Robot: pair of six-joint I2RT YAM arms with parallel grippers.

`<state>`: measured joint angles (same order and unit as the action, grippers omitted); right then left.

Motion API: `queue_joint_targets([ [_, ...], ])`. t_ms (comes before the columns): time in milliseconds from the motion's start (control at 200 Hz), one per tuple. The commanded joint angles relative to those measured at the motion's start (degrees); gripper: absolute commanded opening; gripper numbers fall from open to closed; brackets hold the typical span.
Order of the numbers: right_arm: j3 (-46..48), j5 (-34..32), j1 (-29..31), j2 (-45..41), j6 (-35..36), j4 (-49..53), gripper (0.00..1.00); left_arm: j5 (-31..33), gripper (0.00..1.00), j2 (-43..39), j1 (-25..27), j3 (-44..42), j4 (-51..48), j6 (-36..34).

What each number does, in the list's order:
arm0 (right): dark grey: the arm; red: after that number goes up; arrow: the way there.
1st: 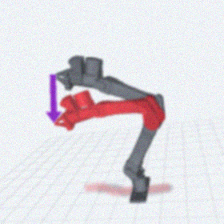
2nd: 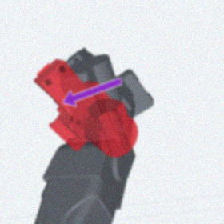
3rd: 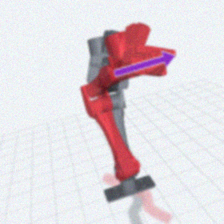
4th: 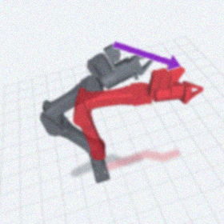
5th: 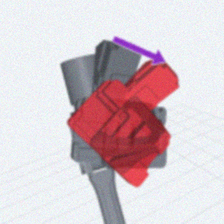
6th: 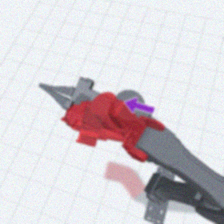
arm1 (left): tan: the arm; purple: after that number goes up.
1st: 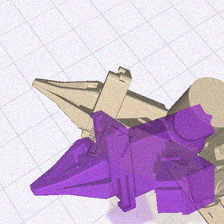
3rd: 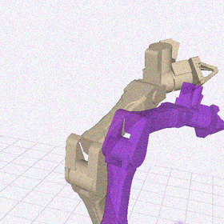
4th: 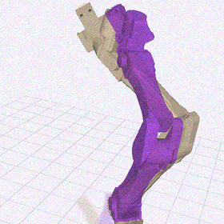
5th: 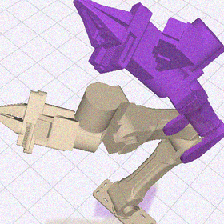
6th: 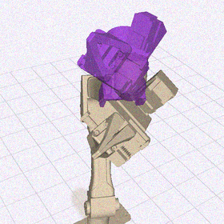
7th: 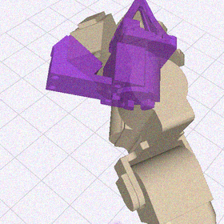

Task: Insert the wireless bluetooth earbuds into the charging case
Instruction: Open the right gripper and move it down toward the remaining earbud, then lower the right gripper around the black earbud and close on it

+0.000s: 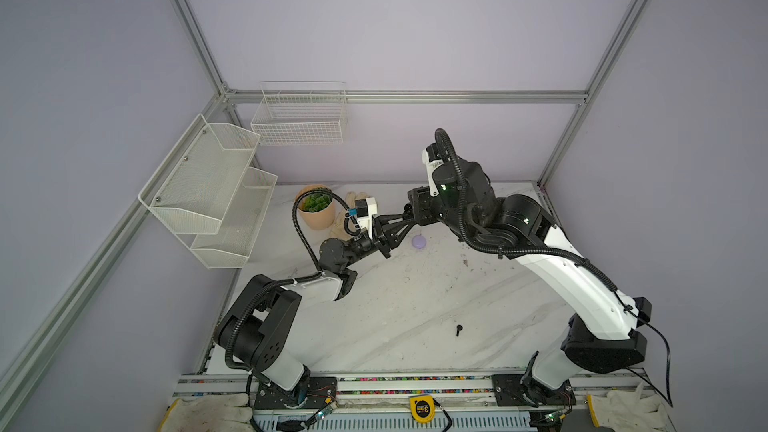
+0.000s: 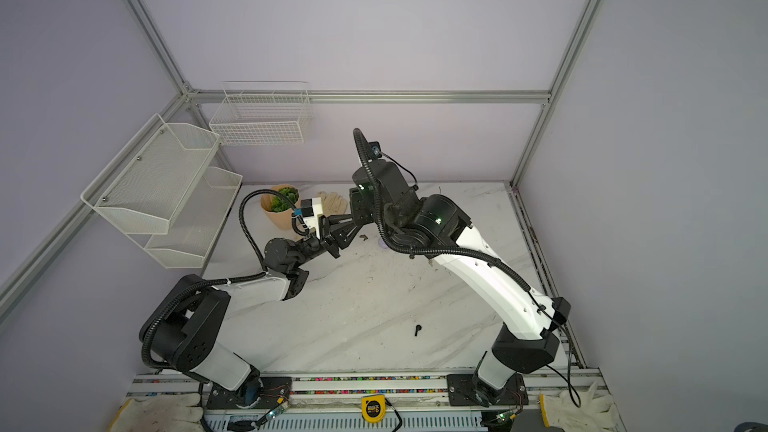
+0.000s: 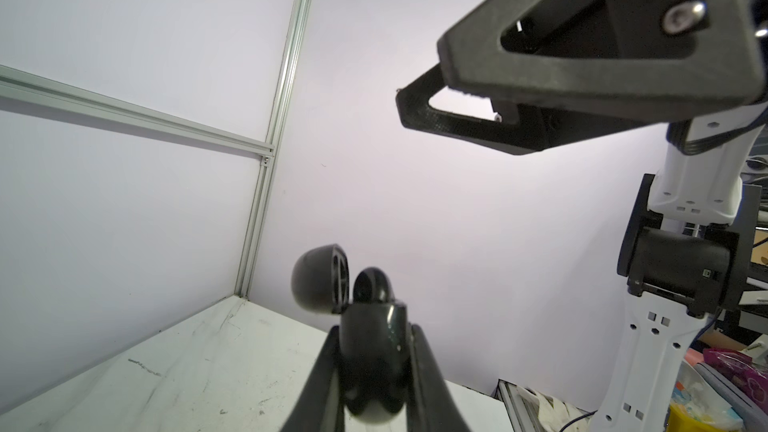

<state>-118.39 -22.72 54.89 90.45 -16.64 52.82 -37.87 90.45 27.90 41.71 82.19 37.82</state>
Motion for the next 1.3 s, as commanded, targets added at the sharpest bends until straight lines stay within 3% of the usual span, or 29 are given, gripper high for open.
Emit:
queue_joint_targets([
  [0,9.9,2.1,-5.4,-8.5,-3.4,4.2,0.49,0.0,0.00,-3.6,0.2,0.6,3.9,-1.3],
  [115,27.2,5.5,-11.4,-17.7,-10.7,4.0,0.48,-0.5,0.00,-5.0,0.3,-2.0,3.9,-1.0],
  [280,48.6,11.1,-12.7,-25.2,-22.7,3.7,0.48,0.2,0.00,-6.7,1.4,-5.8,3.9,-1.2],
  [590,73.3,31.6,-12.7,-28.6,-31.6,-9.3,0.48,0.4,0.00,-7.3,2.0,-8.0,3.9,-1.3],
  [775,78.1,32.5,-12.7,-27.2,-31.4,-12.7,0.49,1.1,0.00,-7.5,2.0,-9.1,3.9,-1.8],
  [1295,79.1,29.6,-12.7,-16.6,-28.0,-15.4,0.47,1.4,0.00,-7.0,1.9,-8.9,4.0,-1.8],
])
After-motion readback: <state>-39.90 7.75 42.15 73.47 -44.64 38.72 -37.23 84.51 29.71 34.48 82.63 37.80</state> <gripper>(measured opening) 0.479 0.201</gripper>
